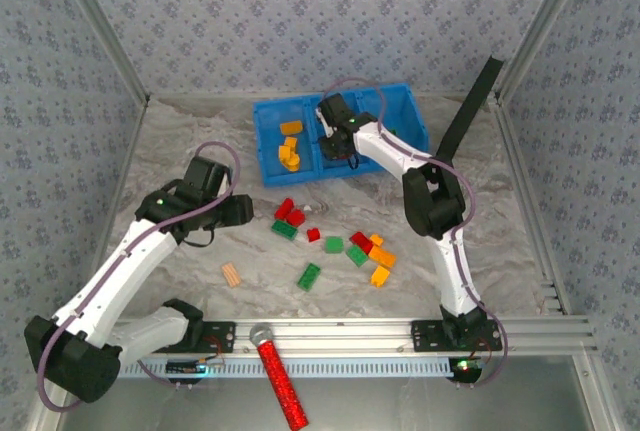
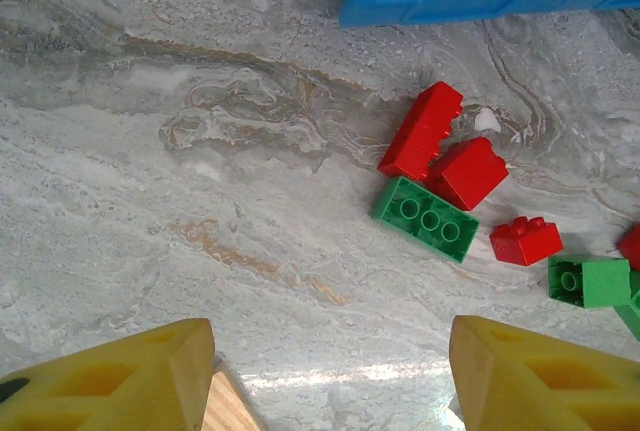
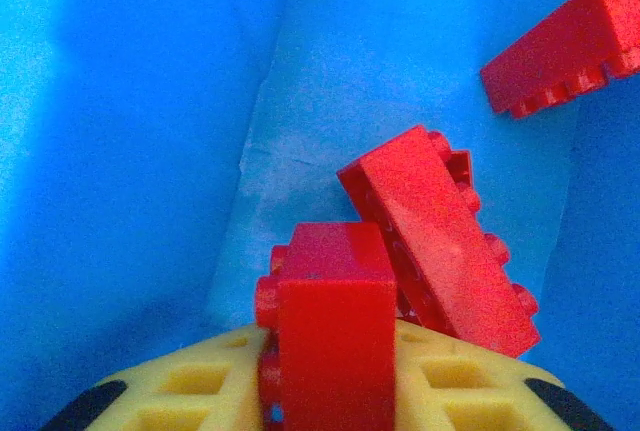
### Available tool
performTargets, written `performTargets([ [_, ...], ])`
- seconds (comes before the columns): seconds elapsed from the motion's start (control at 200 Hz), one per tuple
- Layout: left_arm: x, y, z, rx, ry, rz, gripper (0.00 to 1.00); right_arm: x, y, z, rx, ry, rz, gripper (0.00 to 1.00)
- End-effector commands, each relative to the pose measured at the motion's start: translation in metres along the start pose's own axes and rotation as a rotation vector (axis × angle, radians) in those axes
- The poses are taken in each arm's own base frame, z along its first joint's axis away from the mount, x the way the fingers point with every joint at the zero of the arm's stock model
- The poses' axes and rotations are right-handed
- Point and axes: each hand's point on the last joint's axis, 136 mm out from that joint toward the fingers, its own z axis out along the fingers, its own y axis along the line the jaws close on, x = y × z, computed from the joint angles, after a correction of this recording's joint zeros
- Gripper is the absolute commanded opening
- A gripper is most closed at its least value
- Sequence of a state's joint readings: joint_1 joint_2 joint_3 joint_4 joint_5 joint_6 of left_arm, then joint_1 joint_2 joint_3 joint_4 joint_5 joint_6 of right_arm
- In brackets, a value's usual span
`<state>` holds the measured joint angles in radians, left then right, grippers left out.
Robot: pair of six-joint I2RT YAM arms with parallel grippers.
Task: Sort the legos into containers by color
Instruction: Place the lego in the container.
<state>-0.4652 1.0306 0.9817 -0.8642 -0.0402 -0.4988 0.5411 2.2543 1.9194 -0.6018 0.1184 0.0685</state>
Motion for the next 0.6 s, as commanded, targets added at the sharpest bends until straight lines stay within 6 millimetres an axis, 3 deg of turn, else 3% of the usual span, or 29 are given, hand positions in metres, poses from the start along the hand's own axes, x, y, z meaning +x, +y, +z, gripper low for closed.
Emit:
performTargets([
  [0.0,0.002,-0.002,0.0,0.004,0.011,0.009,0.64,0.01,-0.002,0.005,0.006,0.028,0.017,0.36],
  [0.28,0.001,-0.022,-0.004,0.042,-0.005,0.033,0.64,-0.003,-0.005,-0.017,0.008,-0.011,0.012,0.41],
  [0.475,-0.005,-0.062,0.006,0.055,-0.008,0.161,0.64,-0.025,-0.011,-0.054,-0.005,-0.066,0.011,0.44],
  [0.595,-0.003,-0.105,0.02,0.096,0.0,0.26,0.64,-0.036,-0.016,-0.084,-0.012,-0.109,0.005,0.45],
])
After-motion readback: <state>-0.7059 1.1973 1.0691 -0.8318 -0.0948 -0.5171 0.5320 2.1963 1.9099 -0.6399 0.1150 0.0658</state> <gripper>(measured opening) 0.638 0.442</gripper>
